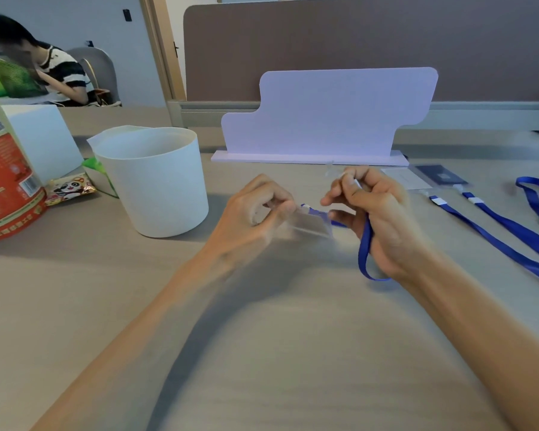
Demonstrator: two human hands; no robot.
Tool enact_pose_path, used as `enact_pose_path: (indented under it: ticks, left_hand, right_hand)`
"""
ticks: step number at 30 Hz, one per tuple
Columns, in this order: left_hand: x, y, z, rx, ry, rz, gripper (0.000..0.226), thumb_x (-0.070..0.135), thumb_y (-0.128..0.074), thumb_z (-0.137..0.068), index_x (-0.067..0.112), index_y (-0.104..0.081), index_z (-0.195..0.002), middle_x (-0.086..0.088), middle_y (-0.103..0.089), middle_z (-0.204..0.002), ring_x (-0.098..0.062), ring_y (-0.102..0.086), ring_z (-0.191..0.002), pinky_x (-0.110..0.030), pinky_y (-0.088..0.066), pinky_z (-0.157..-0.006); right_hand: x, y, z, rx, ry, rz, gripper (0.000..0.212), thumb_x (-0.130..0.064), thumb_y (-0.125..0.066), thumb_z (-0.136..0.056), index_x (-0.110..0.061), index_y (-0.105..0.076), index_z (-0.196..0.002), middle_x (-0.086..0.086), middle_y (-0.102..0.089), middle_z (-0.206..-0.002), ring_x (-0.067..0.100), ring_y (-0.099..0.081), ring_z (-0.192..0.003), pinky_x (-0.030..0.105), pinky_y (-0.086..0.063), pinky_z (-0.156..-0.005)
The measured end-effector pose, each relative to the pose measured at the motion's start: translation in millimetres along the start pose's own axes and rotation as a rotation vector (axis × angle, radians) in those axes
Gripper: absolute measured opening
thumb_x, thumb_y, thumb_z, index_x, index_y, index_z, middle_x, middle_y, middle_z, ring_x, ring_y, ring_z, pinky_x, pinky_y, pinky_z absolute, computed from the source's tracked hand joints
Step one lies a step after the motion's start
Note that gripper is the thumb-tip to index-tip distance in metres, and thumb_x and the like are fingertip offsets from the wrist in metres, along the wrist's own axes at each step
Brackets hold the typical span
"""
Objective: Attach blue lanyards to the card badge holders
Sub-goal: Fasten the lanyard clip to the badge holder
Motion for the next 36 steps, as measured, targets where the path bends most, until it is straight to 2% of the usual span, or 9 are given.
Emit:
enact_pose_path:
  ticks: [6,11,15,19,21,25,28,31,36]
  left_hand:
    - [-4.1,0.7,-3.3,0.173,0.008,0.037,0.018,0.017,-0.055,-0.095,0.029,-0.058,-0.082,0.021,-0.062,-0.081,0.002,-0.055,-0.076,-0.013,-0.041,-0.070]
    - [-17.2,10.6,-5.8,0.359,0.090,0.099,0.017,0.025,-0.054,-0.096,0.032,-0.058,-0.080,0.020,-0.062,-0.078,-0.009,-0.054,-0.072,-0.040,-0.050,-0.066]
    - [-24.3,13.2,-6.6,0.416,0.193,0.165,0.017,0.018,-0.053,-0.098,0.023,-0.060,-0.083,0.016,-0.062,-0.073,-0.009,-0.053,-0.067,-0.020,-0.044,-0.051]
    - [-34.4,17.8,-8.3,0.460,0.274,0.155,0.017,0.020,-0.056,-0.096,0.031,-0.062,-0.085,0.012,-0.065,-0.084,-0.007,-0.055,-0.076,-0.022,-0.045,-0.067]
    - [-40.4,15.7,-8.9,0.379,0.348,0.111,0.014,0.021,-0.057,-0.095,0.029,-0.065,-0.086,0.012,-0.068,-0.090,-0.008,-0.058,-0.083,-0.022,-0.044,-0.075]
    - [-58.2,5.2,-4.6,0.164,0.436,-0.148,0.013,0.024,-0.057,-0.094,0.019,-0.068,-0.089,0.005,-0.068,-0.086,-0.014,-0.058,-0.081,-0.016,-0.042,-0.070]
    - [-70.1,4.6,-1.8,0.089,0.402,-0.374,0.014,0.030,-0.054,-0.094,0.025,-0.066,-0.087,0.008,-0.066,-0.085,-0.020,-0.057,-0.086,-0.035,-0.049,-0.078]
    - [-69.8,2.4,-0.4,0.020,0.378,-0.530,0.019,0.033,-0.050,-0.096,0.023,-0.066,-0.100,0.005,-0.063,-0.106,-0.023,-0.048,-0.107,-0.041,-0.042,-0.094]
    - [-58.4,-11.5,1.4,-0.164,0.206,-0.586,0.027,0.035,-0.046,-0.098,0.029,-0.058,-0.121,0.011,-0.053,-0.128,-0.015,-0.036,-0.124,-0.036,-0.032,-0.101]
  right_hand:
    - [7.4,4.7,-2.4,0.113,-0.065,0.060,0.015,-0.014,-0.054,-0.097,-0.013,-0.062,-0.085,0.001,-0.068,-0.077,0.016,-0.067,-0.070,0.025,-0.052,-0.064]
    - [16.6,10.3,-5.7,0.179,-0.161,0.166,0.013,-0.016,-0.054,-0.096,-0.017,-0.067,-0.094,-0.006,-0.072,-0.076,0.008,-0.069,-0.069,0.026,-0.055,-0.072]
    - [22.8,15.6,-6.3,0.193,-0.221,0.265,0.017,-0.013,-0.053,-0.094,-0.019,-0.067,-0.103,-0.009,-0.074,-0.080,0.008,-0.070,-0.078,0.029,-0.053,-0.078]
    - [22.2,18.7,-8.2,0.204,-0.216,0.299,0.017,-0.012,-0.054,-0.094,-0.018,-0.066,-0.104,-0.007,-0.073,-0.087,0.008,-0.069,-0.079,0.031,-0.053,-0.081]
    - [22.4,18.7,-8.9,0.195,-0.214,0.302,0.014,-0.012,-0.058,-0.092,-0.019,-0.066,-0.102,-0.005,-0.074,-0.089,0.009,-0.069,-0.080,0.032,-0.053,-0.081]
    - [25.7,20.5,-8.8,0.166,-0.162,0.402,0.011,-0.015,-0.063,-0.090,-0.024,-0.065,-0.096,-0.001,-0.074,-0.092,0.008,-0.067,-0.079,0.028,-0.050,-0.076]
    - [27.5,24.4,-10.2,0.165,-0.077,0.539,0.013,-0.020,-0.066,-0.089,-0.024,-0.065,-0.101,-0.007,-0.072,-0.085,0.008,-0.059,-0.074,0.014,-0.044,-0.062]
    - [31.0,31.1,-13.3,0.153,-0.006,0.726,0.014,-0.022,-0.066,-0.089,-0.022,-0.065,-0.103,-0.011,-0.069,-0.083,0.003,-0.057,-0.071,0.005,-0.041,-0.058]
    - [38.9,40.0,-19.5,0.113,0.079,1.125,0.007,-0.024,-0.062,-0.090,-0.025,-0.068,-0.089,-0.004,-0.067,-0.095,0.015,-0.048,-0.095,0.029,-0.040,-0.080]
Point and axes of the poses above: each hand's wrist, its own z-axis away from the middle knuckle, its own y-axis out of the back of the hand, x = y × z, the point moved 2 cm from there along -z, towards the middle knuckle
